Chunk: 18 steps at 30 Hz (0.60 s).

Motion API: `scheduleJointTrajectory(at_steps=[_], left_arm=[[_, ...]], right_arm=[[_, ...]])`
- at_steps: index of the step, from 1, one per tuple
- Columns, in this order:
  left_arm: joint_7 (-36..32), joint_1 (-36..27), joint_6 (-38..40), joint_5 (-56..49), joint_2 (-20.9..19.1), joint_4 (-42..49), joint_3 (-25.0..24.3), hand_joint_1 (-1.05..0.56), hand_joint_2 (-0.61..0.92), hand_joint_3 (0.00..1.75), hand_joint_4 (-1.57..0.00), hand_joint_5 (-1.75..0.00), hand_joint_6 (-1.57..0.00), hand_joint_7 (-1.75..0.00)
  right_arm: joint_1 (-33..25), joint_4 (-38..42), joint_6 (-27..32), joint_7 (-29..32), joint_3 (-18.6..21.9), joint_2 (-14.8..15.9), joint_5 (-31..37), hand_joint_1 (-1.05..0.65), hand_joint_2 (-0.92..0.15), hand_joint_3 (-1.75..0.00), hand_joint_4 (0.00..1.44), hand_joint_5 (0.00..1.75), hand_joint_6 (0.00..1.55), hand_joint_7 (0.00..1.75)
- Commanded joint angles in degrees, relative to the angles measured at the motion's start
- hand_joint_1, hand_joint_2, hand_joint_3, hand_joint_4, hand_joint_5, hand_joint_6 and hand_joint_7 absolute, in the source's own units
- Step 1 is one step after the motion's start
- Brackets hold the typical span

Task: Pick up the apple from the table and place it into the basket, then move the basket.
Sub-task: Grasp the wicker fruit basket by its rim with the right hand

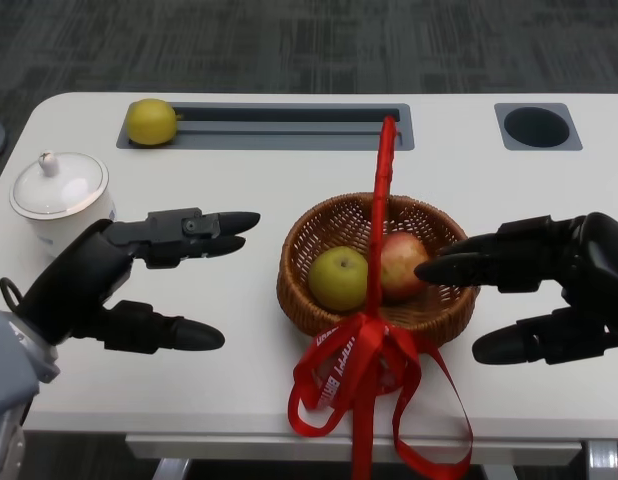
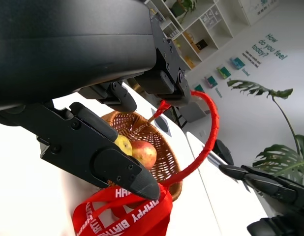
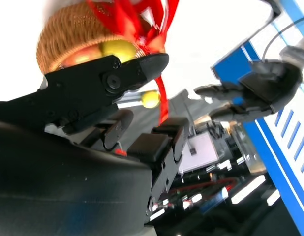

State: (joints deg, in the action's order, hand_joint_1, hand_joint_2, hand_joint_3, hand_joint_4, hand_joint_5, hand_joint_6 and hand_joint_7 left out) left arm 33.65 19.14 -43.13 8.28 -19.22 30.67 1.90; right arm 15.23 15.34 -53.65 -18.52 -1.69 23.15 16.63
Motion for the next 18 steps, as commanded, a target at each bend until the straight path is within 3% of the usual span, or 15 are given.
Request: scheduleJointTrajectory(at_steps=[1,13,18], left_arm=[[0.8,-0.9,0.6,0.6,-1.5,0.8,-1.4,-0.56,0.74,0.01,-0.66,-0.01,-0.59,0.0],[0.4,-1.5,0.9,0.3,-1.1,-0.2,-2.8,-0.55,0.73,0.0,-0.65,0.0,-0.59,0.0],[0.4,-1.8,1.7,0.4,-1.5,-1.1,-3.2,-0.54,0.74,0.0,-0.66,0.0,-0.59,0.0]], right_arm=[[2.9,2.6,-0.6,1.8,-1.2,1.8,3.9,-0.53,-0.86,0.0,0.74,0.0,0.67,0.0],[7.5,11.7,-1.4,5.9,-6.2,2.4,8.7,-0.54,-0.84,0.0,0.78,0.01,0.7,0.01],[14.2,23.5,0.4,9.0,-13.4,1.7,18.5,-0.52,-0.84,0.0,0.79,0.01,0.71,0.01]])
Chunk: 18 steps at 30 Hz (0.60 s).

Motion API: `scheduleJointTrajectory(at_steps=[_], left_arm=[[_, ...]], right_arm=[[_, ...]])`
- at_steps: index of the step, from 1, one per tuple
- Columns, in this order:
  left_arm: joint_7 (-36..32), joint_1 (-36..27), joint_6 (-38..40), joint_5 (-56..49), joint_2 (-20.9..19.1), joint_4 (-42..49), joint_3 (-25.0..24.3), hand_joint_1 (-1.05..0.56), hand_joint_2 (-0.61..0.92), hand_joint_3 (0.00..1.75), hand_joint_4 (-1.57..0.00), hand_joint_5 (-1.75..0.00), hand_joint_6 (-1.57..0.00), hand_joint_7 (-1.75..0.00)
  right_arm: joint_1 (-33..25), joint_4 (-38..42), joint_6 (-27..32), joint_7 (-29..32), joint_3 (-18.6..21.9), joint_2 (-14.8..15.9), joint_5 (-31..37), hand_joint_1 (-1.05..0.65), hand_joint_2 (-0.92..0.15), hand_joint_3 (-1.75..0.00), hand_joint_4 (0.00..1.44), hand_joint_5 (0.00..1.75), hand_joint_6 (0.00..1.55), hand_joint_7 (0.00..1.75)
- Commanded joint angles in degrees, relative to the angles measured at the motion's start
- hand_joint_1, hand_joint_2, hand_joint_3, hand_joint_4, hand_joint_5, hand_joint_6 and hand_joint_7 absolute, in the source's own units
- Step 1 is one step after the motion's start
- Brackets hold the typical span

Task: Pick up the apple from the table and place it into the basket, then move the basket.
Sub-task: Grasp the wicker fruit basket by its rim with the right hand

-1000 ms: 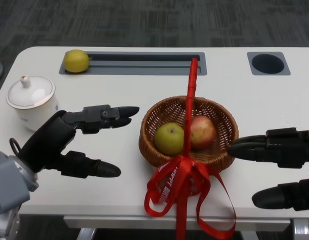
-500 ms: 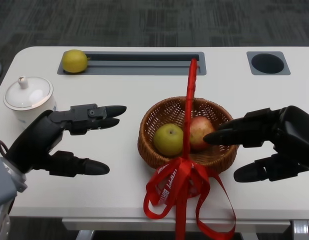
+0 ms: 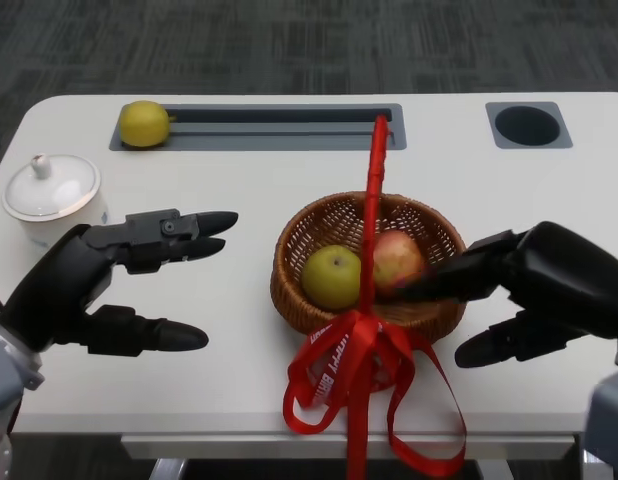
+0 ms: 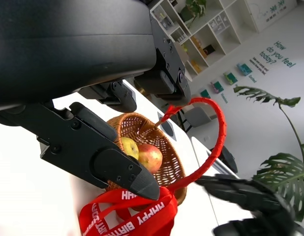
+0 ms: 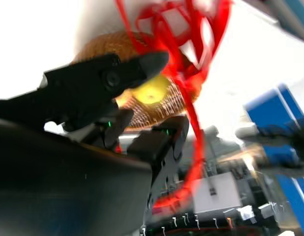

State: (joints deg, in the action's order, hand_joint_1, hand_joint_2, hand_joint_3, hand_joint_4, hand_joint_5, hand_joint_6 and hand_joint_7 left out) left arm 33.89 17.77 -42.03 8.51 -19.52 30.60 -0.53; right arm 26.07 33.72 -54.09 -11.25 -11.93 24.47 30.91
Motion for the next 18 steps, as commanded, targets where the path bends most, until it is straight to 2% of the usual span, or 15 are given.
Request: scheduleJointTrajectory(at_steps=[1,10,18], left_arm=[[0.1,-0.5,0.7,0.1,-1.2,-1.2,-0.8,-0.54,0.74,0.0,-0.66,0.0,-0.59,0.0],[-0.4,-0.8,0.5,-0.3,-0.6,-1.8,-0.8,-0.55,0.74,0.0,-0.67,-0.01,-0.61,-0.01],[-0.3,-1.6,0.9,0.1,0.0,-2.9,-0.8,-0.55,0.74,0.0,-0.68,0.0,-0.61,0.0]], right_arm=[[4.5,6.9,0.9,2.5,-4.4,0.3,5.6,-0.52,-0.84,0.0,0.79,0.01,0.71,0.01],[11.7,20.2,1.4,8.8,-14.4,-2.6,12.2,-0.46,-0.81,0.0,0.83,0.02,0.75,0.02],[16.5,28.0,3.1,18.3,-23.5,-5.4,19.2,-0.48,-0.8,0.0,0.86,0.02,0.77,0.01]])
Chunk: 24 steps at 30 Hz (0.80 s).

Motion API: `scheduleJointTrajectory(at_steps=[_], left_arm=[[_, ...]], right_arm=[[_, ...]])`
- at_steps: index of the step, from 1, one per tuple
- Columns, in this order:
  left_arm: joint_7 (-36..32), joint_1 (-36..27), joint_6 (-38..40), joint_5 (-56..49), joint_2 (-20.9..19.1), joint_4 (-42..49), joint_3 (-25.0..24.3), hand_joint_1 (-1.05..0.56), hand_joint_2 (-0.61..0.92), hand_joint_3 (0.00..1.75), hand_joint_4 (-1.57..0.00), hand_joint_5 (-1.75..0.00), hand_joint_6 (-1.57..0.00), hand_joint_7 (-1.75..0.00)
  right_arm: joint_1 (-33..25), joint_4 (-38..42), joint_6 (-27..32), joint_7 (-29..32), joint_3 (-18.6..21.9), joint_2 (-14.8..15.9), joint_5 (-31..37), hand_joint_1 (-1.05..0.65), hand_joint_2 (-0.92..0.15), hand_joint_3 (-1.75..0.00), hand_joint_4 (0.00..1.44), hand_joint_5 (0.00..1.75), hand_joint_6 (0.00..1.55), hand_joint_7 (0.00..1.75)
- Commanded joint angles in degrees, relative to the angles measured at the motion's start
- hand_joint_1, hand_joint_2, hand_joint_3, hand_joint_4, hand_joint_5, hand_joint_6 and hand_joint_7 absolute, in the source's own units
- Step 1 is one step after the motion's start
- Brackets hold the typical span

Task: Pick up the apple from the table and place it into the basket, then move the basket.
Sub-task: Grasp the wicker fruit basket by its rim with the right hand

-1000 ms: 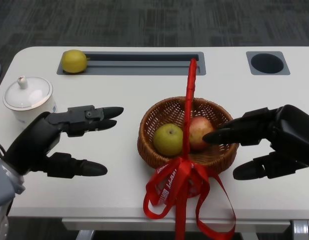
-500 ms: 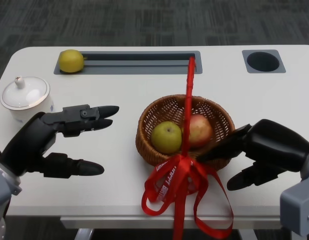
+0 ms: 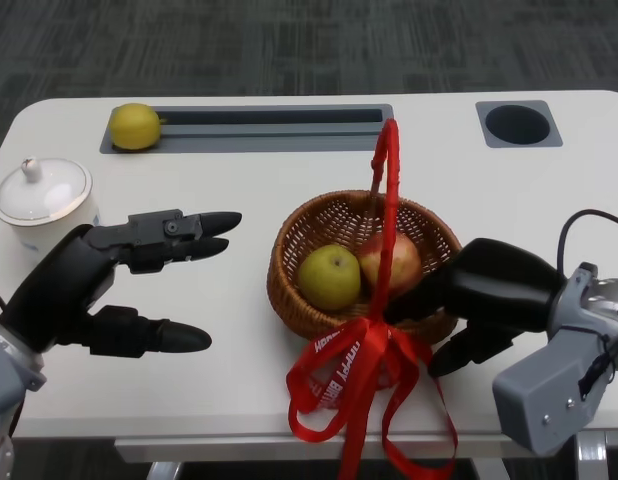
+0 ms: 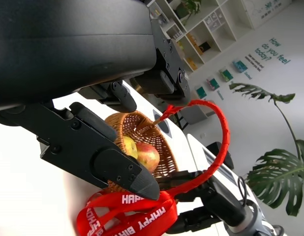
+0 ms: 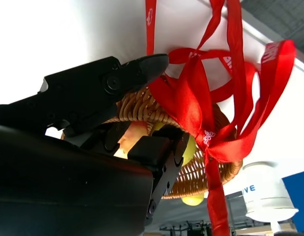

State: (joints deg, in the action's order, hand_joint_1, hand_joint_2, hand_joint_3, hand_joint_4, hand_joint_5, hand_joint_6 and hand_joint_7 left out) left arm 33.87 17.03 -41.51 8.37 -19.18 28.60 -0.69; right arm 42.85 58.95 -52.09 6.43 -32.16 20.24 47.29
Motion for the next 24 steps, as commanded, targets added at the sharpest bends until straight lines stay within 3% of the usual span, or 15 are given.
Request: scheduleJointTrajectory(at_steps=[1,10,13,16,19,22,24], left_arm=[[-0.4,-0.9,0.4,0.3,-0.3,-1.0,-0.6,-0.55,0.74,0.0,-0.68,-0.01,-0.61,0.0],[-0.6,-1.8,-0.1,0.3,0.3,-1.9,-0.6,-0.55,0.75,0.0,-0.68,0.0,-0.61,0.0],[-0.9,-1.8,-0.2,0.0,0.4,-1.9,-0.8,-0.56,0.75,0.0,-0.68,0.0,-0.62,0.0],[-0.8,-1.7,0.0,0.3,0.3,-1.6,-1.0,-0.56,0.75,0.0,-0.69,-0.01,-0.62,0.0],[-0.7,-1.6,0.1,0.3,0.1,-1.6,-1.1,-0.56,0.75,0.0,-0.69,-0.01,-0.62,0.0],[-0.3,-1.2,0.4,0.5,0.2,-1.2,-1.1,-0.55,0.75,0.0,-0.7,0.0,-0.62,0.0],[-0.1,-0.9,0.5,0.7,0.3,-0.8,-1.1,-0.54,0.74,0.0,-0.7,0.0,-0.62,0.0]], right_arm=[[0.2,3.4,1.3,0.9,-3.9,-1.5,2.9,-0.48,-0.79,0.0,0.86,0.01,0.77,0.01],[2.6,7.3,3.4,2.1,-7.4,-3.3,2.5,-0.46,-0.82,-0.01,0.88,0.01,0.78,0.01],[2.7,7.3,1.8,5.3,-7.7,-3.3,2.1,-0.38,-0.87,-0.03,1.01,0.05,0.89,0.04],[2.8,6.8,1.1,8.2,-7.5,-3.3,1.6,-0.3,-0.91,-0.05,1.15,0.1,1.0,0.06],[3.0,6.3,1.3,9.9,-7.0,-2.9,1.3,-0.29,-0.92,-0.04,1.2,0.11,1.02,0.06],[3.5,7.1,1.2,8.6,-4.7,-2.5,-1.6,-0.28,-0.91,-0.02,1.25,0.14,1.04,0.04],[3.8,7.8,1.1,7.6,-3.3,-2.1,-3.4,-0.27,-0.91,-0.01,1.24,0.26,1.05,0.03]])
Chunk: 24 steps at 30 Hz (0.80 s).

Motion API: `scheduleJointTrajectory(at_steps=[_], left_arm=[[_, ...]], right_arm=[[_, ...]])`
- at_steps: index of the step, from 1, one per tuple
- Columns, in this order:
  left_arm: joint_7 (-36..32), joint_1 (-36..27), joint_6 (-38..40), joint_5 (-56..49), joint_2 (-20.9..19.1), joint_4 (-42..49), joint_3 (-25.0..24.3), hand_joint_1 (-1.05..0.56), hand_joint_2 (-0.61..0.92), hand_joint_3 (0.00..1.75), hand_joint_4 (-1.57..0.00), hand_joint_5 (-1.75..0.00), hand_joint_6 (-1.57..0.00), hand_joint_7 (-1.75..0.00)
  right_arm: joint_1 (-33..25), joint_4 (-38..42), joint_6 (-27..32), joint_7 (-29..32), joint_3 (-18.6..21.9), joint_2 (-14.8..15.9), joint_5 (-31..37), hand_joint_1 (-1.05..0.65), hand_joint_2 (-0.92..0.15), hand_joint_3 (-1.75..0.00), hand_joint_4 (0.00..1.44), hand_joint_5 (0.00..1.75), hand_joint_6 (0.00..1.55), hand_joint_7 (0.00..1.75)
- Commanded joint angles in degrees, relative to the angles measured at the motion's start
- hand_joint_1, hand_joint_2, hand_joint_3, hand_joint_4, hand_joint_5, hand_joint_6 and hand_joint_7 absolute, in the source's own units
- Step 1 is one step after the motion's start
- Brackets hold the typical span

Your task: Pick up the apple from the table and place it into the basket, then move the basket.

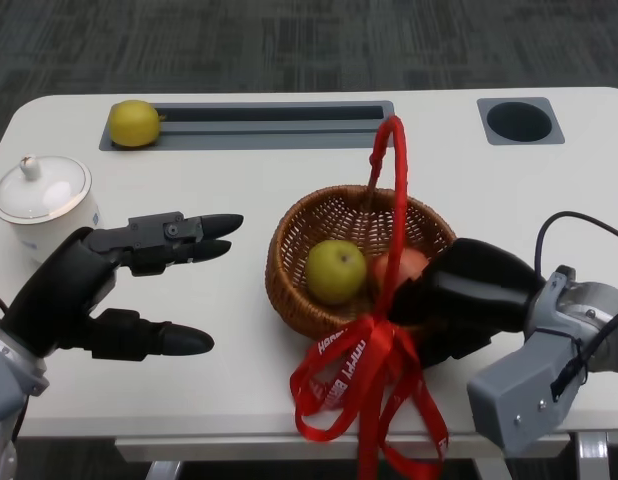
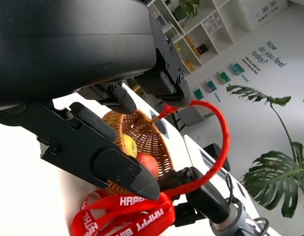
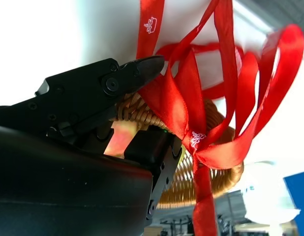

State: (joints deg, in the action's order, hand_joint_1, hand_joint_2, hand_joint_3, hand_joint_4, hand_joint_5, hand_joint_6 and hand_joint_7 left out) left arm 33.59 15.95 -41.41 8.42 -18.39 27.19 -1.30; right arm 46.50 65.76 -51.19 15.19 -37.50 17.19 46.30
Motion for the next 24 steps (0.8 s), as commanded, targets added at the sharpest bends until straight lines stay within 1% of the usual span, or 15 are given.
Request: scheduleJointTrajectory(at_steps=[1,3,4,7,8,11,14,16,17,20,24], left_arm=[[0.3,0.3,0.4,0.7,-0.4,0.8,-0.5,-0.54,0.74,0.0,-0.7,0.0,-0.62,0.0],[0.4,0.5,0.4,0.7,-0.4,1.1,-0.4,-0.54,0.74,0.0,-0.69,0.0,-0.62,0.0],[0.4,0.6,0.3,0.8,-0.3,1.3,-0.4,-0.54,0.74,0.0,-0.69,0.0,-0.62,0.0],[0.4,0.8,-0.5,0.8,-0.1,1.8,-0.4,-0.53,0.74,0.0,-0.7,0.0,-0.63,0.0],[0.4,0.9,-0.7,0.7,-0.1,2.0,-0.4,-0.54,0.74,0.0,-0.7,0.0,-0.63,0.0],[0.3,0.8,-1.0,0.4,-0.2,2.0,-0.4,-0.55,0.74,0.0,-0.7,0.0,-0.63,0.0],[-0.1,0.4,-0.8,0.1,-0.4,1.4,-0.4,-0.56,0.75,0.0,-0.7,0.0,-0.63,0.0],[-0.3,0.2,-0.8,-0.2,-0.6,1.3,-0.5,-0.57,0.75,0.0,-0.71,0.0,-0.64,0.0],[-0.3,0.2,-0.9,-0.2,-0.6,1.2,-0.5,-0.56,0.75,0.0,-0.71,-0.01,-0.64,0.0],[-0.2,0.2,-1.1,-0.2,-0.7,1.2,-0.6,-0.55,0.74,0.0,-0.71,-0.01,-0.64,0.0],[-0.2,-0.1,-1.5,-0.4,-0.8,1.0,-0.7,-0.55,0.74,0.0,-0.71,0.0,-0.64,0.0]], right_arm=[[0.4,1.3,0.2,-1.6,2.6,1.2,-3.0,-0.27,-0.91,-0.01,1.19,0.38,1.05,0.02],[0.9,1.8,0.5,-2.6,3.5,1.6,-3.9,-0.28,-0.92,-0.01,1.07,0.58,1.05,0.01],[1.2,2.1,0.7,-3.0,3.9,1.8,-4.3,-0.28,-0.92,-0.01,1.04,0.59,1.05,0.0],[2.0,3.1,1.3,-4.8,5.4,2.3,-5.5,-0.29,-0.92,-0.02,1.05,0.47,1.04,0.0],[2.2,3.3,1.5,-5.5,5.9,2.5,-5.9,-0.29,-0.92,-0.02,1.05,0.45,1.04,0.0],[3.1,4.2,3.0,-7.5,7.0,2.8,-6.8,-0.3,-0.92,-0.02,1.07,0.45,1.03,0.0],[4.7,6.0,6.3,-9.6,8.0,3.4,-7.4,-0.3,-0.92,-0.03,1.05,0.4,1.03,0.0],[5.7,7.0,8.3,-10.0,8.3,3.8,-7.2,-0.31,-0.92,-0.03,1.08,0.37,1.03,0.0],[6.0,7.4,9.2,-9.8,8.4,4.0,-7.0,-0.31,-0.92,-0.02,1.1,0.39,1.04,0.0],[6.7,8.3,11.2,-9.2,8.6,4.3,-6.6,-0.31,-0.91,-0.01,1.1,0.56,1.05,0.0],[8.4,10.0,15.2,-8.4,8.5,5.2,-5.9,-0.27,-0.86,0.0,1.02,1.04,1.07,0.0]])
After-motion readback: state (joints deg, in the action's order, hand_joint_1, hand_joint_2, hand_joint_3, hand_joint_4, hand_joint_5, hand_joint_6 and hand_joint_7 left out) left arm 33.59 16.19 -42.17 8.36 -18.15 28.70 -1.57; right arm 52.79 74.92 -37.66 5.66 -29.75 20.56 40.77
